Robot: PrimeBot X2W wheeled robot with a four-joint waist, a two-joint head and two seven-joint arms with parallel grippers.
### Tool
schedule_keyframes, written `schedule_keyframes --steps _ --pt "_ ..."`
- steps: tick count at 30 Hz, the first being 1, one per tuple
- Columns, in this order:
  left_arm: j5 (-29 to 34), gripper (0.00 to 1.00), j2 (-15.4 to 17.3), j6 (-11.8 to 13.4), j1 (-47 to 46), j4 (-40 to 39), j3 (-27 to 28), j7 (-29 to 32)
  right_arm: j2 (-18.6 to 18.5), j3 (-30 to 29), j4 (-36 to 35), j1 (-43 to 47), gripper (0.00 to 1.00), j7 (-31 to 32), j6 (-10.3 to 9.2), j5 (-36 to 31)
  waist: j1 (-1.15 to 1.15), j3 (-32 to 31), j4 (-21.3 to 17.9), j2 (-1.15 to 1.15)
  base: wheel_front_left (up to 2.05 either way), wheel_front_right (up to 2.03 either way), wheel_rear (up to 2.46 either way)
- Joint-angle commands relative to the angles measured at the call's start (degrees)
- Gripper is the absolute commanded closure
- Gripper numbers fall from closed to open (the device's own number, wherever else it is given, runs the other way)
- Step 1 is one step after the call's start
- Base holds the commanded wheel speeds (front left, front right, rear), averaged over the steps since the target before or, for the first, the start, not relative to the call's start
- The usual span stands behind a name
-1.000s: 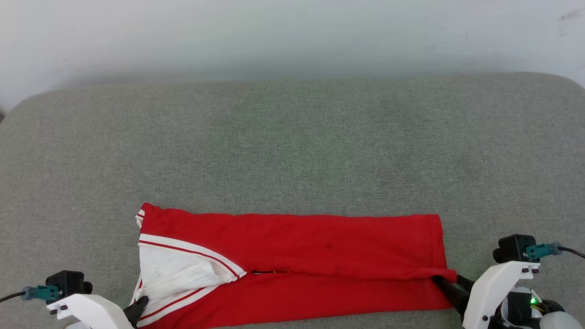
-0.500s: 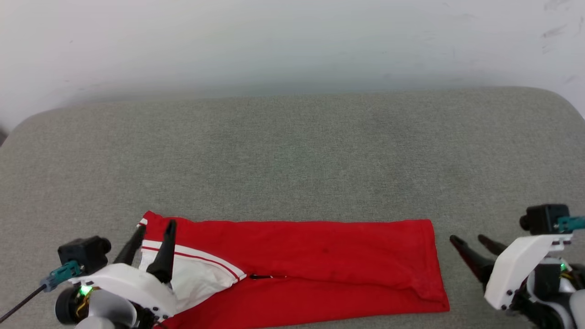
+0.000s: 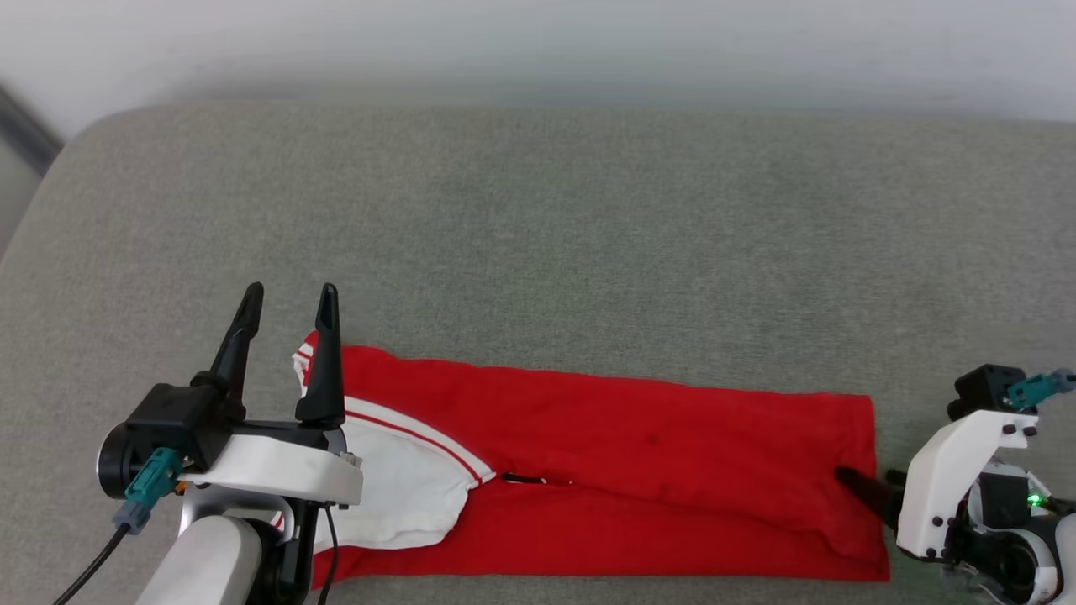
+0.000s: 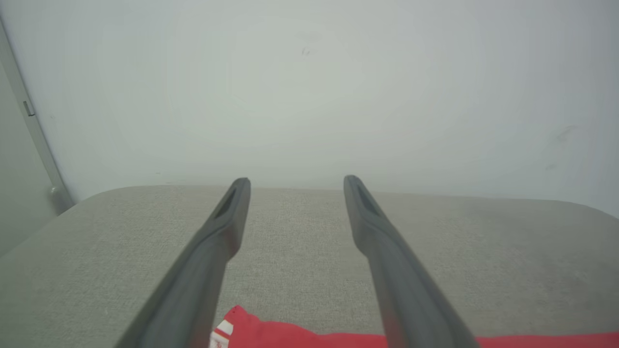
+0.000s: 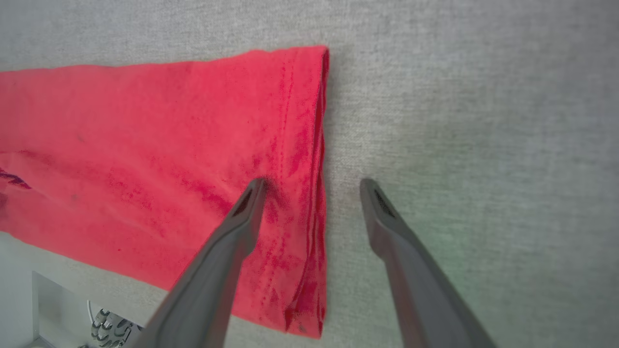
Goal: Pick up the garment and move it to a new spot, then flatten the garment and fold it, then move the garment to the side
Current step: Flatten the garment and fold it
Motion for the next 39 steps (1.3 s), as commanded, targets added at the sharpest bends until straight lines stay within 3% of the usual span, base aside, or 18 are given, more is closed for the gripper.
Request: schedule_keyframes --steps 1,5,7,8,19,25,34,39 --pt "0.87 0.00 -0.96 -0.37 -0.88 -0.42 1.01 -0.35 0.93 -0.28 1.97 -0.57 0.00 0.54 -0.02 0.12 0.00 2.21 1.93 0.00 0.00 0.00 0.00" --pt "2.36 0.00 -2.32 -1.24 -0.22 -0.19 2.57 -0.36 3.14 1.45 6.49 0.63 0.00 3.33 -0.01 1.11 0.00 2.86 2.72 0.00 0.00 0.00 0.00" --pt "3.00 0.00 -3.00 -1.74 0.27 0.08 3.24 -0.34 4.30 2.26 7.33 1.10 0.71 4.13 0.02 1.64 0.00 2.66 2.80 0.00 0.00 0.00 0.00" --pt "3.46 0.00 -3.06 -2.00 0.63 0.54 3.28 -0.34 4.81 2.49 7.33 1.12 1.00 4.27 0.07 2.07 0.00 2.44 2.77 0.00 0.00 0.00 0.00" --pt "6.15 0.00 -2.56 -2.78 4.16 3.22 4.61 -0.35 1.87 3.18 2.76 -1.05 1.00 1.01 0.05 1.08 0.00 -2.95 0.93 0.00 0.00 0.00 0.00" --pt "5.98 0.00 -2.79 -2.73 5.93 3.52 4.96 -0.35 -0.27 0.82 4.19 -1.36 1.00 -0.76 -0.04 0.88 0.00 -5.62 -0.54 0.00 0.00 0.00 0.00" --pt "5.26 0.00 -2.70 -2.19 8.23 3.06 5.19 -0.34 -1.72 -11.36 5.20 0.37 1.00 -1.26 -0.03 -0.33 0.00 -7.23 -2.82 0.00 0.00 0.00 0.00" --pt "5.16 0.00 -2.50 -1.76 9.04 2.46 5.26 -0.11 3.21 -19.78 3.05 0.06 1.00 2.55 -0.03 1.41 0.00 -7.48 -3.82 0.00 0.00 0.00 0.00"
